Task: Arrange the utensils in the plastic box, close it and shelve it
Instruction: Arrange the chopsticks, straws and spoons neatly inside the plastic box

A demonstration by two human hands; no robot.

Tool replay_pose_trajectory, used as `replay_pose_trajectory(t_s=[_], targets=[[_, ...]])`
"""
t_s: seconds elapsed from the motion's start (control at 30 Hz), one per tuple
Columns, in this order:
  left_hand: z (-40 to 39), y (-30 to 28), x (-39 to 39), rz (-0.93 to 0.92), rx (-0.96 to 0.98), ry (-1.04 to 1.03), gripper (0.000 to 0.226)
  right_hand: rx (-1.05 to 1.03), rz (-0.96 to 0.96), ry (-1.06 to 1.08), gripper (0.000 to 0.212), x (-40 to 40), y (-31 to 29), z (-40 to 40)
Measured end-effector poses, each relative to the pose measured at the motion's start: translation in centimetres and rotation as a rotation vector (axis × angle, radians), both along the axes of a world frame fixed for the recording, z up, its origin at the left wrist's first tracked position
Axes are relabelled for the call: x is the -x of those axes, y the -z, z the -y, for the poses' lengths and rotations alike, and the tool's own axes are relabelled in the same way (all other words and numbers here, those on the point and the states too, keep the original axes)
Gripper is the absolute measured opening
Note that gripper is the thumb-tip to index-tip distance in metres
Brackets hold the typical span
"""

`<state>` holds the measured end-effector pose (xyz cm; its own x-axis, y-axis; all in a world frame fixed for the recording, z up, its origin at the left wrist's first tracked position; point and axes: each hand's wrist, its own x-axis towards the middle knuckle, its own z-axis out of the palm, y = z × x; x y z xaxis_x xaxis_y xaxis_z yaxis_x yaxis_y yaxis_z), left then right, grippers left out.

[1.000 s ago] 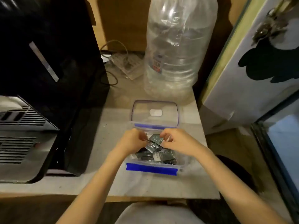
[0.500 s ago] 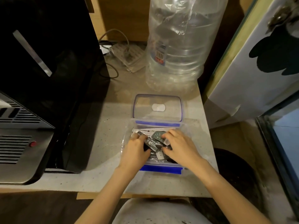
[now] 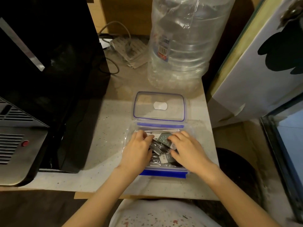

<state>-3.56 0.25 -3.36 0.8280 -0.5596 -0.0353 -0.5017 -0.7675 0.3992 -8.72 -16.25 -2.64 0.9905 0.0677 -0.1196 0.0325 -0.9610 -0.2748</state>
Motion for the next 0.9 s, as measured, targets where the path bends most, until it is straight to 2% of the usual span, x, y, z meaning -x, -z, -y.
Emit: replay_pose_trajectory(t_s=[0.13, 0.27, 0.37, 0.5, 0.73, 0.9], targets=[[-0.1, -0.2, -1.4, 0.099, -0.107, 0.183, 0.033, 0.051, 0.015, -0.057, 0.036, 0.0, -0.2, 0.5], [-0.2, -0.5, -1.9, 0.159, -0.140, 0.248, 0.014, 0.014, 0.101, -0.061, 0.023, 0.1, -0.9, 1.0], [-0.4, -0.3, -2.1, 0.123, -0.081, 0.226, 0.008, -0.024, 0.256, -0.030, 0.018, 0.1, -0.9, 1.9], [-0.8, -0.8, -2.0, 0.152, -0.035, 0.204, 0.015, -0.081, 0.324, 0.016, 0.018, 0.3, -0.7, 2.4], [-1.2, -0.8, -2.9, 0.173, 0.036, 0.105, 0.009, -0.275, 0.477, 0.237, 0.024, 2.1, -1.4, 2.2], [-0.2, 0.0, -3.4, 0.194, -0.045, 0.115, 0.010, -0.299, 0.489, 0.163, 0.012, 4.1, -1.4, 1.7]])
